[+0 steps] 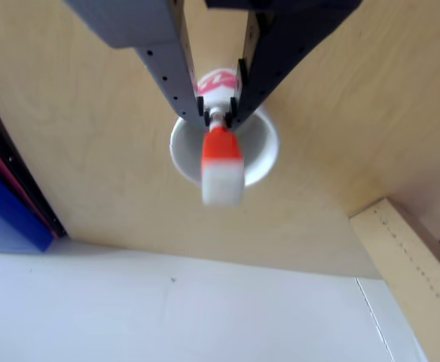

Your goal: Grab the pen and place it in the cup.

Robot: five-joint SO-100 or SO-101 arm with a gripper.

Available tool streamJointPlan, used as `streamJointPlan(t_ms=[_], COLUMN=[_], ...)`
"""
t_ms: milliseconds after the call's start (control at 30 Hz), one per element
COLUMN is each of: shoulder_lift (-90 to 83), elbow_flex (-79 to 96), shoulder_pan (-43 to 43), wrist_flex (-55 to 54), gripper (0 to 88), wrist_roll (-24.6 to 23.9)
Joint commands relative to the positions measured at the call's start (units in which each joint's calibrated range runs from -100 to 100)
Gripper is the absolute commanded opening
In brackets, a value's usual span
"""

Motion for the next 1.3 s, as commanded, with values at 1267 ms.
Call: streamJointPlan(t_ms=[1267], shoulder_lift=[-2.9], elbow_flex=[0.6], shoulder_pan=[-2.2], wrist_flex=[-1.1], gripper=[14.8], wrist_roll=[1.3])
